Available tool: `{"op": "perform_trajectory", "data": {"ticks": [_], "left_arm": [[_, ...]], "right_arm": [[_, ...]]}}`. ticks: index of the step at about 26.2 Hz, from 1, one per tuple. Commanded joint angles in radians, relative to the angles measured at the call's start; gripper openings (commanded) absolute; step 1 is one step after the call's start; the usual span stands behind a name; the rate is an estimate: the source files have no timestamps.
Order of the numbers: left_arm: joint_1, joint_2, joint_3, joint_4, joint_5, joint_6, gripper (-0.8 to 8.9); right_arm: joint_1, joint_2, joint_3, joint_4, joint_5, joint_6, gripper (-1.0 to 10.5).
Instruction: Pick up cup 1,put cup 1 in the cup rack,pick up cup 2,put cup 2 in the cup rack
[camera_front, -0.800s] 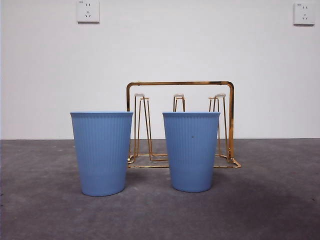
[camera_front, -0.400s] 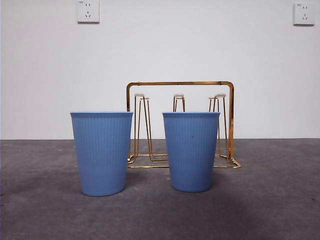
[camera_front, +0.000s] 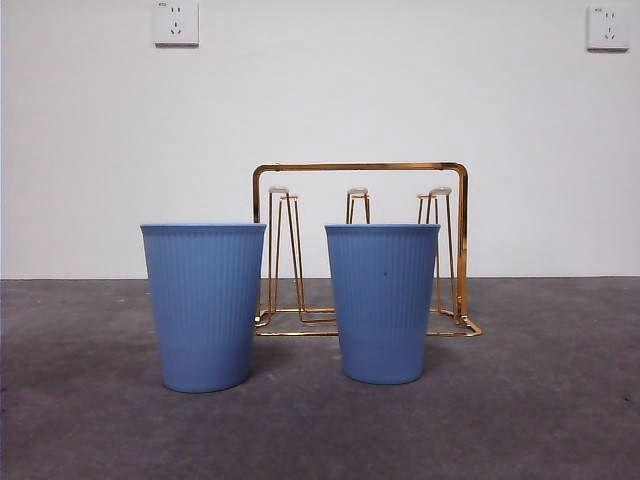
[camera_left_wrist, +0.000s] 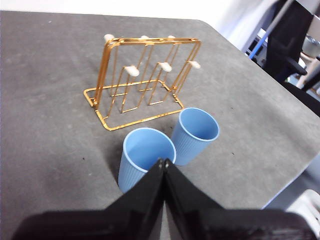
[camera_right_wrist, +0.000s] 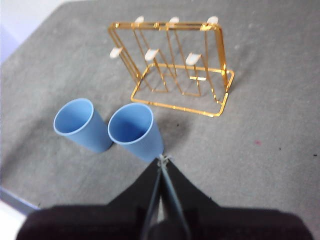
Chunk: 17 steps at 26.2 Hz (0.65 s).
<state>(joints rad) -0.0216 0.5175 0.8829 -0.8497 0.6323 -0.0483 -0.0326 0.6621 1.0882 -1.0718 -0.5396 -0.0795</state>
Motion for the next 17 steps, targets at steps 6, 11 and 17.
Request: {"op": "perform_trajectory", "data": {"ticks": [6,11,17], "left_arm": [[-0.04,0.06,0.075,-0.026,0.004,0.034,0.01],[-0.058,0.08,0.082,-0.025,0.008,0.025,6.11],[-0.085,0.114,0.082,-0.018,0.106,0.02,6.22]], "right_arm": [[0.0,0.067,0.048,-0.03,-0.013,-0.037,0.0],[0.0,0.069,0.048,-0.029,-0.031,-0.021,4.1],[0.006,0.135,0.048,-0.02,-0.101,0.018,4.7]]}}
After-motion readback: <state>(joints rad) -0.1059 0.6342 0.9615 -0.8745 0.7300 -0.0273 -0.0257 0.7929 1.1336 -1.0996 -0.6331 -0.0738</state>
